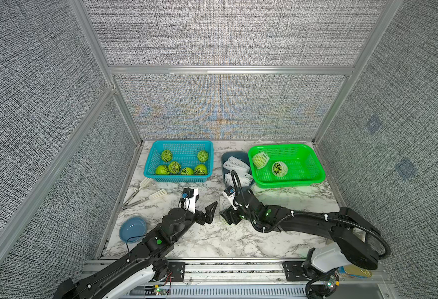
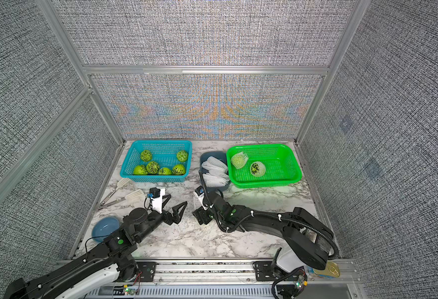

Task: Sleeve custard apples in foam nets
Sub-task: Put on the foam net on the custard apple, then pick up the custard apple from the center of the board.

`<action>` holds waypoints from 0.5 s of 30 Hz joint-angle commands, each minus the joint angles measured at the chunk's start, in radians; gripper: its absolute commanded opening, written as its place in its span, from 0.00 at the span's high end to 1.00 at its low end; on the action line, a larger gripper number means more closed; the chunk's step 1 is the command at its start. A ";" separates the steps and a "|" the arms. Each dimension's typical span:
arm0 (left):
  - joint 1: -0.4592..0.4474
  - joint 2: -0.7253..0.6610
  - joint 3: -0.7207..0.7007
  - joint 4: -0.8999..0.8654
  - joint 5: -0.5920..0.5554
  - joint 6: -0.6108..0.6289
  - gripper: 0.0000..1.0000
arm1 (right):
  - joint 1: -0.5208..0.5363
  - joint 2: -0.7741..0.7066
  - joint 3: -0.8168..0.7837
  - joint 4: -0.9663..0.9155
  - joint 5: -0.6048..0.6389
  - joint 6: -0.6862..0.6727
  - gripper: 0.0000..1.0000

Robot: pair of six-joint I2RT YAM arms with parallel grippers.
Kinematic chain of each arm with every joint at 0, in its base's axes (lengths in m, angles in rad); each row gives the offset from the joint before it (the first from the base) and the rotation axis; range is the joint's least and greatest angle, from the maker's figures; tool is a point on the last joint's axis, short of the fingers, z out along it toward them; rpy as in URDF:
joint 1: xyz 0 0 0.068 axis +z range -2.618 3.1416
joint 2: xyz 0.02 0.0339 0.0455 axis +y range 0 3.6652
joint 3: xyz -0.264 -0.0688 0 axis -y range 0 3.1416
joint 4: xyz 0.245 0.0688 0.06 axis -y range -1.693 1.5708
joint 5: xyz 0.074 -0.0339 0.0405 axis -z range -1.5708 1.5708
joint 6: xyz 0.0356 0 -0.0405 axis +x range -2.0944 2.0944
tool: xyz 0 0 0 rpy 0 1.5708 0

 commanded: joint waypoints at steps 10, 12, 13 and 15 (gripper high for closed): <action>0.001 0.028 0.004 0.013 0.000 0.003 0.01 | 0.002 0.022 -0.016 0.025 0.021 0.015 0.37; 0.001 0.032 0.006 0.014 -0.001 0.006 0.01 | 0.002 0.028 -0.017 0.024 0.010 0.019 0.40; 0.001 0.034 0.006 0.015 0.000 0.007 0.01 | 0.003 0.029 -0.020 0.024 0.006 0.020 0.40; 0.001 0.039 0.006 0.018 -0.001 0.008 0.01 | 0.002 0.034 -0.023 0.019 -0.004 0.023 0.39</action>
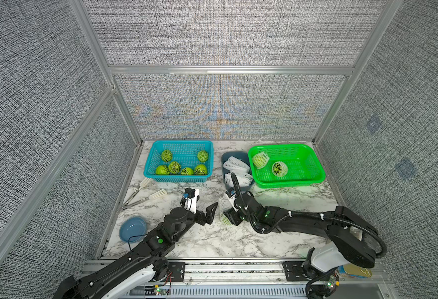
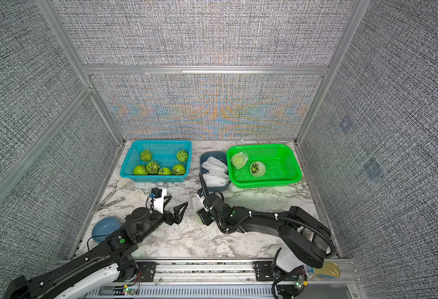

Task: Sleeve custard apples in foam nets
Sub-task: Pick up the custard apple from the center of the board.

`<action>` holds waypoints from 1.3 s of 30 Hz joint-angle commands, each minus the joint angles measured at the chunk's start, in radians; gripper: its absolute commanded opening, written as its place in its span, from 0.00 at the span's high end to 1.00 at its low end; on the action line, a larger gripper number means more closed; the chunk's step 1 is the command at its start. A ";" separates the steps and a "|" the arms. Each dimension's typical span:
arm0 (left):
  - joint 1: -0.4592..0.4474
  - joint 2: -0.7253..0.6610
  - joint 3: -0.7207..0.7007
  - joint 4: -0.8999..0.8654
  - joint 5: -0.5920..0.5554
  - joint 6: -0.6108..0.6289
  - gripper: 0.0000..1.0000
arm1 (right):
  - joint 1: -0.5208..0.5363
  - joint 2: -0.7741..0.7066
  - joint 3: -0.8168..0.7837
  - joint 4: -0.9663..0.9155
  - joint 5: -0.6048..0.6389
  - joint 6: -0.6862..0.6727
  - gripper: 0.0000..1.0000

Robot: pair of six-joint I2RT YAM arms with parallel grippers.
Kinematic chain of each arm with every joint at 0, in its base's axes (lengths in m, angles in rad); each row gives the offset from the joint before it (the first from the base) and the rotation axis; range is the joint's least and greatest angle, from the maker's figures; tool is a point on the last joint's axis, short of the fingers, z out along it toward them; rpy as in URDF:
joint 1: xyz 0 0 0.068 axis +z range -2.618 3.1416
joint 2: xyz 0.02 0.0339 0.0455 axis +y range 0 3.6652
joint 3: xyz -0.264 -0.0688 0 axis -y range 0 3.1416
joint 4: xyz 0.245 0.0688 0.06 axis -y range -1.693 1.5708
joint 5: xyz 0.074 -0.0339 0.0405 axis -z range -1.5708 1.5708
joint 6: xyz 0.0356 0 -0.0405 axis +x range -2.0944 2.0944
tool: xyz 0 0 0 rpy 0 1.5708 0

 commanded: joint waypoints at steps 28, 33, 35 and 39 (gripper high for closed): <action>0.001 0.003 0.003 0.012 -0.019 0.006 0.01 | 0.007 0.101 -0.027 0.041 -0.042 0.021 0.18; 0.001 -0.001 0.005 0.008 -0.020 0.006 0.01 | 0.006 0.113 -0.026 0.048 -0.036 0.015 0.16; 0.002 -0.002 0.005 0.007 -0.020 0.006 0.01 | 0.006 0.113 -0.025 0.048 -0.031 0.014 0.16; 0.001 0.002 0.006 0.011 -0.018 0.004 0.01 | 0.006 0.112 -0.024 0.048 -0.021 0.008 0.15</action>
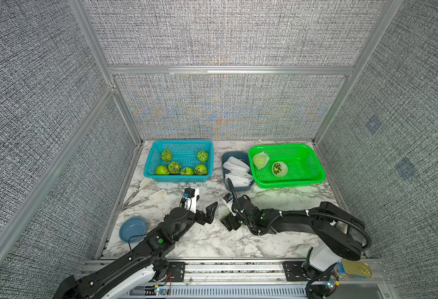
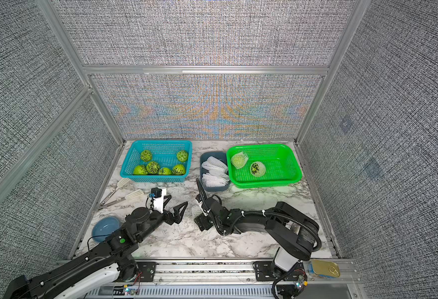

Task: Sleeve custard apples in foam nets
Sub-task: Pick up the custard apple from the center of the board.

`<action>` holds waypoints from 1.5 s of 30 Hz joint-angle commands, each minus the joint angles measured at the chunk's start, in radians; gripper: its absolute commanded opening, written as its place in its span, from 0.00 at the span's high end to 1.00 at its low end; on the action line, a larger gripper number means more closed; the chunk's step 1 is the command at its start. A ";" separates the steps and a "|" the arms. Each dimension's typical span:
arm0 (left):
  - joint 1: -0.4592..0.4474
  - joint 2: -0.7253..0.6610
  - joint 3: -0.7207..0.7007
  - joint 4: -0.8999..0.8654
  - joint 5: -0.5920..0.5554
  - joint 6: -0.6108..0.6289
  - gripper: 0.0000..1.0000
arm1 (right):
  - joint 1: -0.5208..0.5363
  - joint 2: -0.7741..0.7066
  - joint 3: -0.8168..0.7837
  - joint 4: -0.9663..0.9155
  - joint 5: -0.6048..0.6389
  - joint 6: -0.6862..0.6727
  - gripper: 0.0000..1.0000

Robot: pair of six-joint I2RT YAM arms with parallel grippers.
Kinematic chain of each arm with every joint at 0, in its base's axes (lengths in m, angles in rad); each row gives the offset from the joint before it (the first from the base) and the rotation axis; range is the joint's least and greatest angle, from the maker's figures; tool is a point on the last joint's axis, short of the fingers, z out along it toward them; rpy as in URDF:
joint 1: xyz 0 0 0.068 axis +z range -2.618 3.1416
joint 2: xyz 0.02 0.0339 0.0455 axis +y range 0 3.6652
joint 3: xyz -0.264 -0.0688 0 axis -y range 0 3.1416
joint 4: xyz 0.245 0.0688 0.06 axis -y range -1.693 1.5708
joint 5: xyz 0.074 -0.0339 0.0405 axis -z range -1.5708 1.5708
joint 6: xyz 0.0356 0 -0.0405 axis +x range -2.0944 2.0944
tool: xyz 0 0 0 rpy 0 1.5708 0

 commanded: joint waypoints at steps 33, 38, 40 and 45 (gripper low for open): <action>0.001 0.162 0.186 -0.012 0.255 0.160 0.01 | -0.345 -0.286 -0.064 0.050 -0.588 0.412 0.20; 0.001 0.222 0.191 0.075 0.349 0.141 0.01 | -0.383 -0.344 -0.074 0.100 -0.659 0.476 0.20; 0.001 0.239 0.187 0.118 0.367 0.130 0.01 | -0.387 -0.367 -0.073 0.102 -0.665 0.487 0.20; 0.001 0.273 0.179 0.198 0.396 0.102 0.01 | -0.397 -0.412 -0.076 0.103 -0.666 0.504 0.20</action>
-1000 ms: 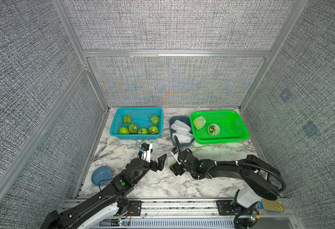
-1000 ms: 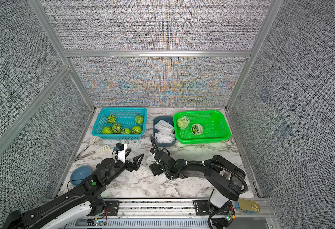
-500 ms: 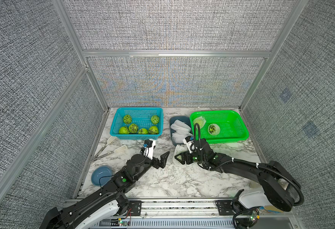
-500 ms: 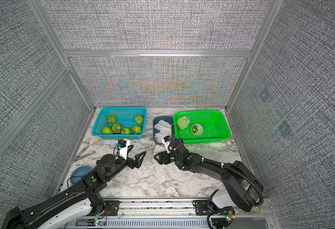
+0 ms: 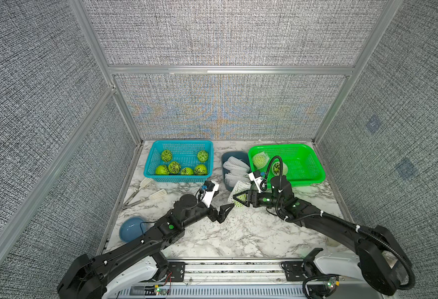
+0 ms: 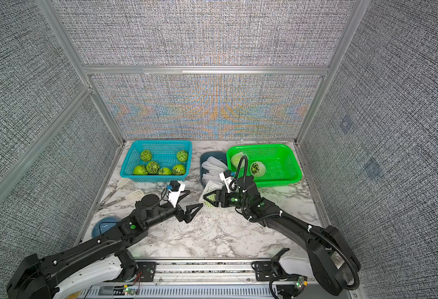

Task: Sleeve custard apples in foam nets
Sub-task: Pick up the custard apple from the center of the board.

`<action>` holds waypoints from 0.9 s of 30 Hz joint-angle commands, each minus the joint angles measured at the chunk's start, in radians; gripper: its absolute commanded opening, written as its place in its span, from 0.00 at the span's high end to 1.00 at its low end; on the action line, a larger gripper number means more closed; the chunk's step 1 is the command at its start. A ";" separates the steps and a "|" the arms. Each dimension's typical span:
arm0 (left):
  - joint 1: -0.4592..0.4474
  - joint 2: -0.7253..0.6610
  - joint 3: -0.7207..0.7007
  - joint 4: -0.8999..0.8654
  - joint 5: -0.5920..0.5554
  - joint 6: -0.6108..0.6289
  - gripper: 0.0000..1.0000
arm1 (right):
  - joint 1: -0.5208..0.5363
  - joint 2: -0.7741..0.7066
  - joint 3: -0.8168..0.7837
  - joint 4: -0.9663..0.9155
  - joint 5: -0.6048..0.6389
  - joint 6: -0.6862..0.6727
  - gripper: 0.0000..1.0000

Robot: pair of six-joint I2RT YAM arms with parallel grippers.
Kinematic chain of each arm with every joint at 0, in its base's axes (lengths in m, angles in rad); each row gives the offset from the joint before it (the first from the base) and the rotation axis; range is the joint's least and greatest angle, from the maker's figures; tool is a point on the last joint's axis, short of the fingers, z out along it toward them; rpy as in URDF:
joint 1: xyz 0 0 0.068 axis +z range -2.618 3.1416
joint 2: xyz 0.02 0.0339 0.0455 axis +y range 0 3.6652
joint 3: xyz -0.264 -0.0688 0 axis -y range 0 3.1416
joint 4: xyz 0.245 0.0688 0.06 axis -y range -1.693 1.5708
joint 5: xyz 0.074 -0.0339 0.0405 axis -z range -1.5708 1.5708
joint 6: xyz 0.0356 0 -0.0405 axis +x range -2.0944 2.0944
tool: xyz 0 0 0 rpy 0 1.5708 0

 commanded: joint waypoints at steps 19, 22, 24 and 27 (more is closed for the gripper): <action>0.002 0.140 -0.010 0.344 0.129 -0.033 0.01 | -0.005 -0.092 -0.022 0.139 -0.030 0.084 0.20; 0.002 0.178 0.015 0.341 0.175 -0.038 0.01 | 0.004 -0.090 -0.025 0.156 -0.028 0.084 0.20; 0.002 0.198 0.021 0.353 0.183 -0.045 0.01 | 0.010 -0.089 -0.025 0.169 -0.027 0.086 0.20; 0.002 0.230 0.029 0.373 0.198 -0.052 0.01 | 0.019 -0.087 -0.021 0.184 -0.027 0.085 0.20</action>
